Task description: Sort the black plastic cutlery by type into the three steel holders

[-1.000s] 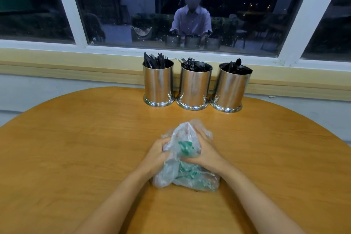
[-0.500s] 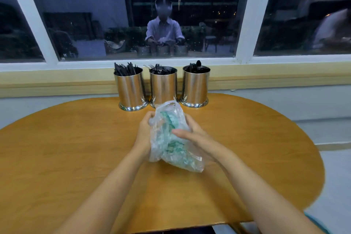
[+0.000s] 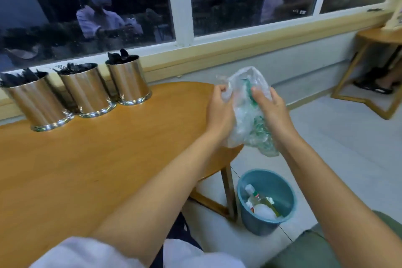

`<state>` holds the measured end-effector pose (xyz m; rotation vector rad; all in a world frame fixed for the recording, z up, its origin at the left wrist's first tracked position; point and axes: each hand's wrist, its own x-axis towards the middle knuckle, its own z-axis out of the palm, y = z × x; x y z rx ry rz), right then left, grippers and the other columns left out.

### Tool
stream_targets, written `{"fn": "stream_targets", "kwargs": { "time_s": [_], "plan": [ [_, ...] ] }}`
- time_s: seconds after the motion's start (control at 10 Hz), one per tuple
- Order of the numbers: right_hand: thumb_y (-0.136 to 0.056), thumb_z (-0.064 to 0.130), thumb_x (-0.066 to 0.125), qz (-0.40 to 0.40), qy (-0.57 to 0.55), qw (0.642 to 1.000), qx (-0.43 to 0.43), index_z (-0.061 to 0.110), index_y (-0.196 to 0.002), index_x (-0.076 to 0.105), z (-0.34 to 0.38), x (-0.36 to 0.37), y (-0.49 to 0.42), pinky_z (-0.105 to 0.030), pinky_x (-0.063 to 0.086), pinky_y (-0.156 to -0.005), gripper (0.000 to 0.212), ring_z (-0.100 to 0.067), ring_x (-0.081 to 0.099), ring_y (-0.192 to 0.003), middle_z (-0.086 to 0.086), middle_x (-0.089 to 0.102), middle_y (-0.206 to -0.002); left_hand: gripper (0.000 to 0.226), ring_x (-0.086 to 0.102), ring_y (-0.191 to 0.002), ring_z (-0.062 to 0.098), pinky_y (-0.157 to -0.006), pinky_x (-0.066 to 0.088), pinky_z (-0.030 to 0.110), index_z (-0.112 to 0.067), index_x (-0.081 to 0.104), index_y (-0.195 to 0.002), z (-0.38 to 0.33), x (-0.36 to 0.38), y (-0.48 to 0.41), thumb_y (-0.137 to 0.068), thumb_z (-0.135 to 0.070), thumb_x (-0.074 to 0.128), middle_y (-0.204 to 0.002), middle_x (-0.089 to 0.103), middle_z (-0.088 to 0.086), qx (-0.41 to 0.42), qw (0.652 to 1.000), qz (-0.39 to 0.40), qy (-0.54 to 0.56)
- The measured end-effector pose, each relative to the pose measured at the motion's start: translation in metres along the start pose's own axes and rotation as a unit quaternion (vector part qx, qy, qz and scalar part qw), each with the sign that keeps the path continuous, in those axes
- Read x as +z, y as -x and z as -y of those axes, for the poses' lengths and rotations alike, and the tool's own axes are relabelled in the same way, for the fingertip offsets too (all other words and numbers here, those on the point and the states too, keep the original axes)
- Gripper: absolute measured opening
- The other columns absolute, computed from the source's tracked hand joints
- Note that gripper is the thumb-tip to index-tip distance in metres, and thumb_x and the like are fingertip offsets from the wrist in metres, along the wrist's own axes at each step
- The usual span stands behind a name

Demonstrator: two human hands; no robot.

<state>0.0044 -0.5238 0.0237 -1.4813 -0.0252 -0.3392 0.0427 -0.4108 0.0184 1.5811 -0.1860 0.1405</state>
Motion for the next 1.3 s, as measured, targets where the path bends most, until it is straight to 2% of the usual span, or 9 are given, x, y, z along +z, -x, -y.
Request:
{"fn": "stream_targets", "kwargs": {
  "time_s": [0.1, 0.2, 0.4, 0.5, 0.6, 0.8, 1.0, 1.2, 1.3],
  "plan": [
    [-0.094, 0.024, 0.06, -0.085, 0.016, 0.996, 0.03, 0.021, -0.097, 0.063, -0.033, -0.068, 0.004, -0.02, 0.053, -0.057, 0.005, -0.007, 0.066, -0.071, 0.004, 0.067, -0.085, 0.055, 0.054, -0.111, 0.025, -0.092, 0.045, 0.039, -0.021, 0.048, -0.11, 0.029, 0.069, 0.023, -0.083, -0.069, 0.045, -0.122, 0.053, 0.009, -0.011, 0.997, 0.069, -0.026],
    [-0.094, 0.021, 0.059, -0.131, 0.044, 0.987, 0.08, 0.007, -0.099, 0.061, -0.09, -0.12, 0.011, -0.019, 0.049, -0.055, 0.014, -0.014, 0.058, -0.074, -0.002, 0.061, -0.082, 0.044, 0.046, -0.116, 0.02, -0.099, 0.039, 0.035, -0.016, 0.044, -0.118, 0.086, 0.116, 0.039, -0.097, -0.055, 0.041, -0.126, 0.043, 0.005, -0.045, 0.989, 0.12, -0.079],
    [-0.098, 0.033, 0.049, -0.039, 0.013, 0.977, 0.21, 0.018, -0.125, 0.046, -0.215, -0.162, 0.026, -0.006, 0.046, -0.066, 0.031, 0.013, 0.061, -0.082, 0.005, 0.058, -0.112, 0.028, 0.052, -0.113, 0.026, -0.102, 0.045, 0.046, -0.016, 0.041, -0.119, 0.232, 0.149, 0.034, -0.103, -0.038, 0.041, -0.127, 0.043, 0.01, -0.253, 0.952, 0.126, -0.115],
    [-0.083, 0.018, 0.075, -0.014, 0.063, 0.965, 0.255, 0.02, -0.117, 0.052, -0.277, -0.174, 0.01, -0.019, 0.051, -0.075, 0.041, -0.005, 0.065, -0.091, 0.001, 0.064, -0.11, 0.053, 0.062, -0.107, 0.029, -0.093, 0.053, 0.048, -0.022, 0.051, -0.127, 0.286, 0.158, 0.024, -0.091, -0.061, 0.048, -0.122, 0.059, 0.012, -0.417, 0.904, 0.094, -0.024],
    [-0.07, 0.035, 0.081, -0.011, 0.131, 0.955, 0.268, 0.02, -0.107, 0.058, -0.336, -0.185, -0.009, -0.031, 0.051, -0.082, 0.046, -0.014, 0.063, -0.093, 0.002, 0.066, -0.102, 0.06, 0.065, -0.104, 0.03, -0.091, 0.055, 0.048, -0.023, 0.057, -0.126, 0.338, 0.161, 0.009, -0.089, -0.068, 0.044, -0.119, 0.065, 0.013, -0.486, 0.871, 0.071, -0.01],
    [-0.084, 0.064, 0.048, 0.085, 0.447, 0.852, 0.258, 0.019, -0.133, 0.044, -0.436, -0.187, -0.024, -0.042, 0.032, -0.104, 0.066, -0.024, 0.043, -0.124, -0.002, 0.047, -0.132, 0.046, 0.041, -0.133, 0.024, -0.111, 0.038, 0.04, -0.026, 0.036, -0.147, 0.41, 0.167, -0.002, -0.103, -0.017, 0.042, -0.152, 0.032, 0.005, -0.413, 0.866, 0.165, -0.229],
    [-0.093, 0.059, 0.045, 0.215, 0.446, 0.748, 0.441, 0.014, -0.15, 0.017, -0.49, -0.198, -0.022, -0.044, 0.03, -0.112, 0.078, -0.029, 0.029, -0.141, -0.008, 0.025, -0.157, 0.046, 0.038, -0.134, 0.02, -0.111, 0.029, 0.028, -0.02, 0.032, -0.151, 0.45, 0.17, -0.02, -0.106, -0.012, 0.024, -0.159, 0.027, 0.005, -0.466, 0.771, 0.317, -0.297],
    [-0.086, 0.067, 0.049, 0.304, 0.559, 0.67, 0.382, 0.022, -0.147, 0.032, -0.439, -0.193, -0.059, -0.036, 0.041, -0.097, 0.077, -0.024, 0.05, -0.128, -0.002, 0.048, -0.144, 0.04, 0.052, -0.124, 0.032, -0.103, 0.044, 0.035, -0.009, 0.045, -0.142, 0.446, 0.17, -0.043, -0.104, -0.008, 0.029, -0.138, 0.052, 0.017, -0.472, 0.726, 0.359, -0.347],
    [-0.095, 0.063, 0.035, 0.248, 0.63, 0.678, 0.286, 0.019, -0.121, 0.059, -0.406, -0.196, -0.068, -0.033, 0.043, -0.079, 0.057, -0.025, 0.06, -0.11, -0.003, 0.056, -0.126, 0.041, 0.05, -0.125, 0.031, -0.106, 0.04, 0.034, -0.003, 0.043, -0.142, 0.438, 0.169, -0.046, -0.103, -0.004, 0.03, -0.141, 0.048, 0.019, -0.457, 0.723, 0.356, -0.377]
  ]
}}
